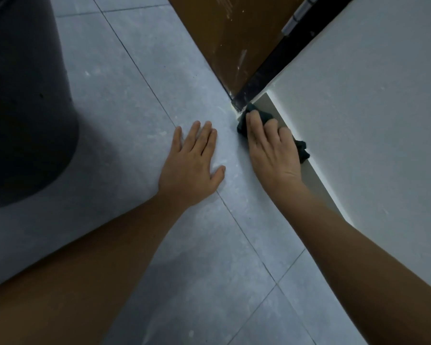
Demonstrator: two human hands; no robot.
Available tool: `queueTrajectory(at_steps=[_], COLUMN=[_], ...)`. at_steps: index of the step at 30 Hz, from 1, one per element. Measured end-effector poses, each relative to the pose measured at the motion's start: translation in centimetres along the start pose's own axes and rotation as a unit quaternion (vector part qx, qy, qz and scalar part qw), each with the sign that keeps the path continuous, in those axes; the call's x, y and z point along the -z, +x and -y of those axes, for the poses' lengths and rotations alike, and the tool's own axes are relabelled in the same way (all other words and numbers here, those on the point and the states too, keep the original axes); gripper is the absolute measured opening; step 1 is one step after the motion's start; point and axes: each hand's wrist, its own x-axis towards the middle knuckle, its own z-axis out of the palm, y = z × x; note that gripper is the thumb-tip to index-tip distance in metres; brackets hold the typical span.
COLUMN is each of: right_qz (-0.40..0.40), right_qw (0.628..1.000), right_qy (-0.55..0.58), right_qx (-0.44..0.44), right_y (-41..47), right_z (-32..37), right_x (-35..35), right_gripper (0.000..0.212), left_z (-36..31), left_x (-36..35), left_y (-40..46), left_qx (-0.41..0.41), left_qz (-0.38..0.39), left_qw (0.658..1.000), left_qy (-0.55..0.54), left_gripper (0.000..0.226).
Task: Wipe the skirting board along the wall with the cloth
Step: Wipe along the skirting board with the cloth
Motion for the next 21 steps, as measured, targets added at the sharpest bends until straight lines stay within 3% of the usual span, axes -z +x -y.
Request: queueTrajectory(at_steps=[9,11,15,21], right_qz=[0.048,0.029,-0.021,0.0], right_qw=[0.998,0.999,0.999,0.998], right_qy=[0.018,0.011,0.027,0.066], right_qx=[0.022,0.021,-0.033,-0.023], right_y=[-5.7,-6.1,-3.1,0.4], right_z=[0.5,-0.4,-1.3,0.2], right_x=[-3.3,-3.1,-1.0,-0.2], right_gripper=[0.057,0.056,0.064,0.063], left_z=[-0.2,-0.1,0.2,-0.3], left_x=[-0.1,-0.1,0.0,-0.1], left_y=[0.0,0.0,0.1,-0.1], left_qx=[-0.005,-0.003,0.0,-0.005], left_qz=[0.004,0.006,0.005,-0.003], left_qw=[1.0,1.0,1.0,1.0], left_qy=[0.006,0.007,0.008,-0.005], left_gripper=[0.077,0.078,0.078,0.077])
